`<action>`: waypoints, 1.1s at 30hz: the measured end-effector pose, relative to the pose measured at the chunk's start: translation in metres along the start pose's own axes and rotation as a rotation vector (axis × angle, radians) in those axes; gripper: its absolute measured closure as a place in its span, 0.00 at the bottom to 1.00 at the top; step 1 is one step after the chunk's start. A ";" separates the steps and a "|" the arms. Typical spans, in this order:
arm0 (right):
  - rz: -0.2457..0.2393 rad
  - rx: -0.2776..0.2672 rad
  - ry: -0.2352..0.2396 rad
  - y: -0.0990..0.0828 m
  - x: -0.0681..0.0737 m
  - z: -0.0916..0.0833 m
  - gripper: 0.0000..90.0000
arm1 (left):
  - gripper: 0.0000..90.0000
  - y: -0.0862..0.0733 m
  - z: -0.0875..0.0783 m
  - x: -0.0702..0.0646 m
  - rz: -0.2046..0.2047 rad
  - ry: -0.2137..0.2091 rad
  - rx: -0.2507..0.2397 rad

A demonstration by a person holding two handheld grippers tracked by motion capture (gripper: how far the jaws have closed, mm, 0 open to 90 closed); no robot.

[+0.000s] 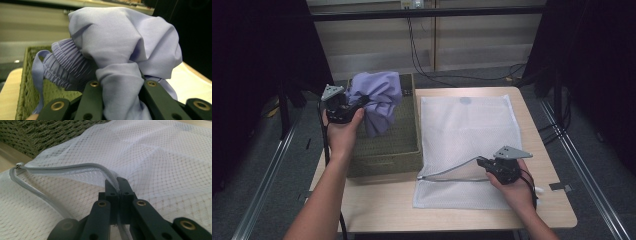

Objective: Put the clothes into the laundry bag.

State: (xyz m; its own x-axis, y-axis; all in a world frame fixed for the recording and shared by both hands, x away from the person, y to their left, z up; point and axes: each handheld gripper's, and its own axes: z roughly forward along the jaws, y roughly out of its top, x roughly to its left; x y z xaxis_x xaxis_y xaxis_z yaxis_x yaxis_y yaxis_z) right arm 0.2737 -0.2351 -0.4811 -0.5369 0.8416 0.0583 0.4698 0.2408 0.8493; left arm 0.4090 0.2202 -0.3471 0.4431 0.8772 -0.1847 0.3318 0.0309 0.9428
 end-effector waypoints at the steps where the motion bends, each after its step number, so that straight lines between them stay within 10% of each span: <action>1: 0.006 -0.004 0.007 0.000 0.000 0.000 0.99 | 0.87 0.002 -0.003 -0.002 0.002 -0.006 -0.008; 11: 0.016 -0.006 -0.007 -0.002 0.000 0.002 0.99 | 0.87 0.013 -0.034 -0.030 0.010 -0.095 -0.058; 33: 0.007 0.003 0.000 0.000 0.004 0.006 0.99 | 0.87 -0.019 -0.092 -0.090 0.003 -0.329 -0.042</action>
State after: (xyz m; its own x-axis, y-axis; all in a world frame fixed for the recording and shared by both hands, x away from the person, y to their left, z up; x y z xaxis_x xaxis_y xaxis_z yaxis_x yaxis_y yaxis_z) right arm 0.2755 -0.2285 -0.4843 -0.5340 0.8431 0.0641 0.4751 0.2365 0.8475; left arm 0.2864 0.1845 -0.3226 0.6919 0.6754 -0.2551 0.2985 0.0541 0.9529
